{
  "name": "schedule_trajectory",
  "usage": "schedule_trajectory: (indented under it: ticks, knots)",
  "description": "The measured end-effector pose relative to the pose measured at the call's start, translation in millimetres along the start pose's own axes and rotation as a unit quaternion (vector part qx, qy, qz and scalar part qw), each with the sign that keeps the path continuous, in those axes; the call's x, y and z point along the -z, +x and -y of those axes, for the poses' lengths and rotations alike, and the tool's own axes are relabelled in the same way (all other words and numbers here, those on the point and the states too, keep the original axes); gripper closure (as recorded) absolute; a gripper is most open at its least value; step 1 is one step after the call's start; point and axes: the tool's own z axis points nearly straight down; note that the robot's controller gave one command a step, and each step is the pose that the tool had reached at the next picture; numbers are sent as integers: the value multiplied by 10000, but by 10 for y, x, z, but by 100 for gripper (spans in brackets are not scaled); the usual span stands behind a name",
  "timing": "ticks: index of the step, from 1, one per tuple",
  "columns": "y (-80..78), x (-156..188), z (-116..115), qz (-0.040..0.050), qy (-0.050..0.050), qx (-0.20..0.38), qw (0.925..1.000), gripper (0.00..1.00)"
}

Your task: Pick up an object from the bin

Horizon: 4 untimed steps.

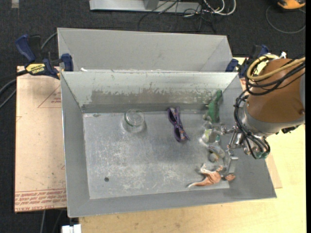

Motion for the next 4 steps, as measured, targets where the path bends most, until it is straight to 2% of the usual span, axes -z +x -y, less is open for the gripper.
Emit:
schedule_trajectory:
  ticks: [1, 2, 3, 4]
  knots:
    - [-17, 44, -6, 41, 5, 18, 10000, 0]
    - [-69, -806, 66, 24, 2, 798, 9968, 0]
    - [17, -1093, 418, 40, 8, 1431, 9897, 0]
    - [-135, -1187, 472, 37, -3, 2238, 9746, 100]
